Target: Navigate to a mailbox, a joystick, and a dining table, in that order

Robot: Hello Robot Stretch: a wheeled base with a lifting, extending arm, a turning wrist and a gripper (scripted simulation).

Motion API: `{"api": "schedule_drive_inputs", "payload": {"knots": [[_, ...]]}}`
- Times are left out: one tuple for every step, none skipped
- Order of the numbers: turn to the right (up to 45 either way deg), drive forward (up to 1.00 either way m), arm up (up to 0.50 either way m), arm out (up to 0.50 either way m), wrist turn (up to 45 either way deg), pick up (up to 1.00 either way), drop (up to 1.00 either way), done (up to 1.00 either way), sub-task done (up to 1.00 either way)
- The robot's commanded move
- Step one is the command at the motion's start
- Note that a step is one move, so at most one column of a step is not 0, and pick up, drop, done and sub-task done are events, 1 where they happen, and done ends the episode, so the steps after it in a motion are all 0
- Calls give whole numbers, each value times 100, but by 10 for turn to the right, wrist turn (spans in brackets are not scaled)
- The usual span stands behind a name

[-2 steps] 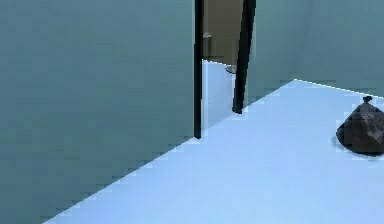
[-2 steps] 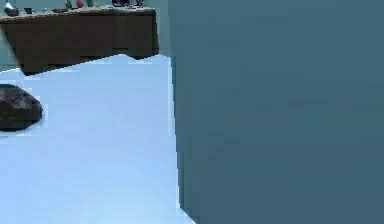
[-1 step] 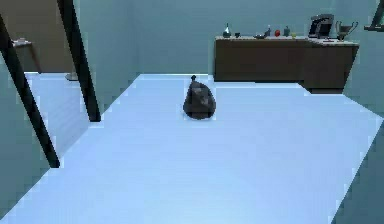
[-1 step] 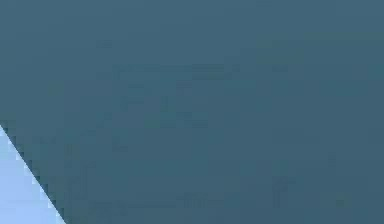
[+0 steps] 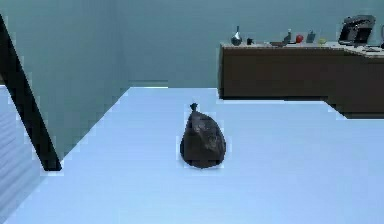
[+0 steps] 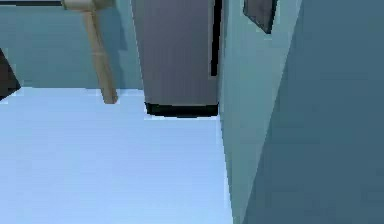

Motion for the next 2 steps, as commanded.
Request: {"api": "schedule_drive_inputs", "payload": {"knots": [[450, 0, 0, 0, 0, 0, 0, 0, 0], [240, 0, 0, 0, 0, 0, 0, 0, 0]]}}
